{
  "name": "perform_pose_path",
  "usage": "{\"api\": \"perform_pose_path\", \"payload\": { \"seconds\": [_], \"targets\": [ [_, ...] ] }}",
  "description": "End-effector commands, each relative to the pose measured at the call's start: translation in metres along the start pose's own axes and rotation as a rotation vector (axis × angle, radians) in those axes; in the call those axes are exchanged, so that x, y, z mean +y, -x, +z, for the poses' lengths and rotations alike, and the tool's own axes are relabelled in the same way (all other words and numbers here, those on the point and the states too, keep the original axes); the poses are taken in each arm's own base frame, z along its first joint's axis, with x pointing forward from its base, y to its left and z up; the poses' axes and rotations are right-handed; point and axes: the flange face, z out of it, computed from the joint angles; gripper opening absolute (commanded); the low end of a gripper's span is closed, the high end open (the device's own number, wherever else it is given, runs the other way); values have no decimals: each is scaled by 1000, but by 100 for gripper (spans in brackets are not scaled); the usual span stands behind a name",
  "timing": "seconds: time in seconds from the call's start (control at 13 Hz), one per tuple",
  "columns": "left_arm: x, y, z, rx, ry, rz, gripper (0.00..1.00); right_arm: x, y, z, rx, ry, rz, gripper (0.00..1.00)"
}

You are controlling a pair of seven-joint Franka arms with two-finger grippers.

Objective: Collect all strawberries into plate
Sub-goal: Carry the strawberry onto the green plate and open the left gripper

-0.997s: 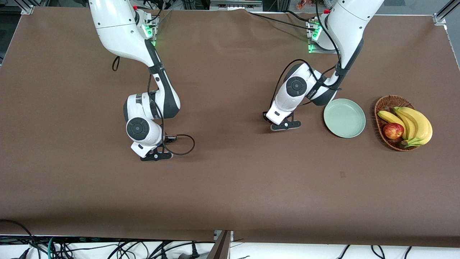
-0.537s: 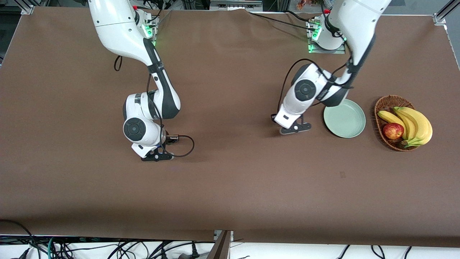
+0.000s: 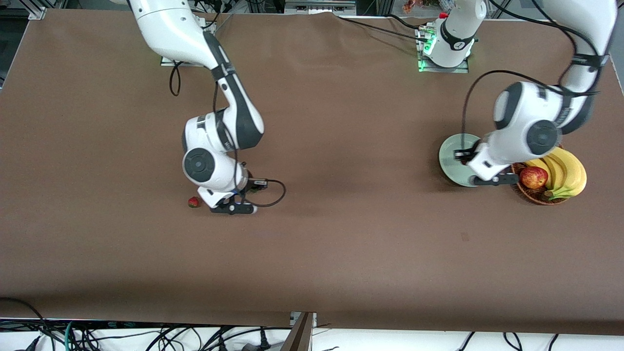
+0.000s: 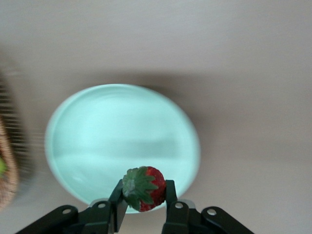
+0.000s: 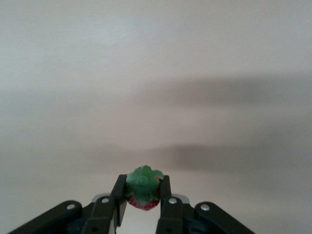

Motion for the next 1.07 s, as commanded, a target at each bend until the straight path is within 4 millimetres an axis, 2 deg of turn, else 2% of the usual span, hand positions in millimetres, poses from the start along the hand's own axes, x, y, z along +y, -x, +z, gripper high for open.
{"api": "perform_pose_path", "payload": {
  "seconds": [0.0, 0.08, 0.15, 0.31, 0.46, 0.54, 0.61, 0.69, 0.77, 0.84, 1.0],
  "targets": [
    [-17, -4, 36, -13, 39, 54, 23, -68, 22, 1, 14, -42, 99, 12],
    [-21, -9, 54, 4, 17, 79, 23, -97, 35, 7, 14, -76, 137, 13],
    [-34, -10, 65, 8, 17, 71, 23, -124, 46, 13, 33, -126, 177, 13],
    [-36, -10, 67, 8, 17, 69, 24, -176, 85, 39, 66, -198, 247, 14],
    [-35, -10, 68, 6, 18, 70, 32, -222, 129, 73, 124, -266, 303, 14],
    [-35, -10, 68, 6, 17, 72, 37, -234, 140, 84, 141, -290, 317, 17],
    [-34, -10, 67, 8, 14, 75, 51, -244, 153, 92, 154, -311, 317, 18],
    [-33, -10, 67, 8, 14, 76, 91, -254, 165, 97, 168, -338, 328, 20],
    [-32, -11, 64, 11, 8, 82, 100, -260, 174, 102, 174, -356, 341, 21],
    [-31, -11, 58, 19, -2, 89, 100, -264, 183, 106, 172, -353, 334, 23],
    [-30, -8, 34, 58, -24, 86, 100, -261, 186, 124, 181, -325, 320, 41]
  ]
}}
